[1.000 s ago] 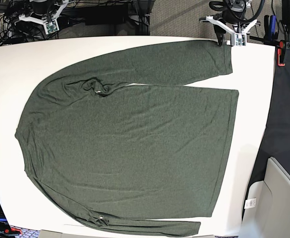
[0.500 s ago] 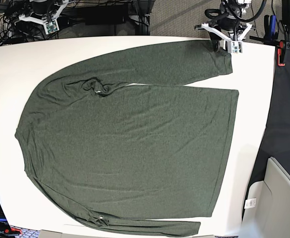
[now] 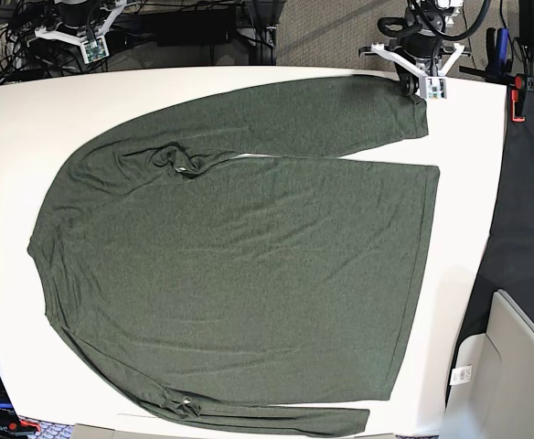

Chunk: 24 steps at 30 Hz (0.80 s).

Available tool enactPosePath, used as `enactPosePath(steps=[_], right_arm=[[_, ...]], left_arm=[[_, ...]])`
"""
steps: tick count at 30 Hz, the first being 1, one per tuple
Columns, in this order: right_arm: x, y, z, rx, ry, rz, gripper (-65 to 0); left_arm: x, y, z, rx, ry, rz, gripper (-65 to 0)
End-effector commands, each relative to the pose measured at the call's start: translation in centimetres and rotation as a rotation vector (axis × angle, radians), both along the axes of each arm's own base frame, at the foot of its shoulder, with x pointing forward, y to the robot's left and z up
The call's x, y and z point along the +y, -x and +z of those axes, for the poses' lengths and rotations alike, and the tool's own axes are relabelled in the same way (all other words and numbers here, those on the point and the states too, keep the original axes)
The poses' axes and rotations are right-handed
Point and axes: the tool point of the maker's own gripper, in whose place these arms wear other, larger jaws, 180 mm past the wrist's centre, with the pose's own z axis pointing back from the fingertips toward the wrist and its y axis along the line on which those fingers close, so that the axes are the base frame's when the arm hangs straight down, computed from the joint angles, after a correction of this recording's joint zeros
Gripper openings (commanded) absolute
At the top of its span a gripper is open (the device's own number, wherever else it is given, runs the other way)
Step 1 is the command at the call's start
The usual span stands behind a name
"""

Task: Fold the T-shirt properly
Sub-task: 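Move the right gripper down to the opposite shoulder of the shirt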

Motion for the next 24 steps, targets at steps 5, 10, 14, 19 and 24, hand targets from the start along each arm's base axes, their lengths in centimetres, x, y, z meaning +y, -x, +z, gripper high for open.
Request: enactPosePath(steps=[5,10,14,19,24], right_arm=[[0.0,-0.8,0.9,-0.04,0.003,0.01,-64.8],[0.1,-1.1,1.2,-0.051,0.001,0.014,-64.8],[0.4,-1.9,1.8,-0.081,-0.002,0.02,-64.8],[0.9,-3.5,3.3,-0.138,-0.009,0.032,-64.5],[0.8,-4.7,3.8,-0.169,-0.006,0.028,-64.3]], left_arm=[[0.3,-0.3,1.0,-0.038,-0.014,0.0,-65.0],[0.2,-0.8,2.0,-0.082,-0.019,-0.005,-65.0],[0.3,-0.7,2.4,-0.108,-0.027,-0.008,-65.0],[0.3,-0.6,2.5,-0.112,-0.028,-0.009,-65.0],[0.3,-0.6,2.5,-0.112,-0.028,-0.009,-65.0]])
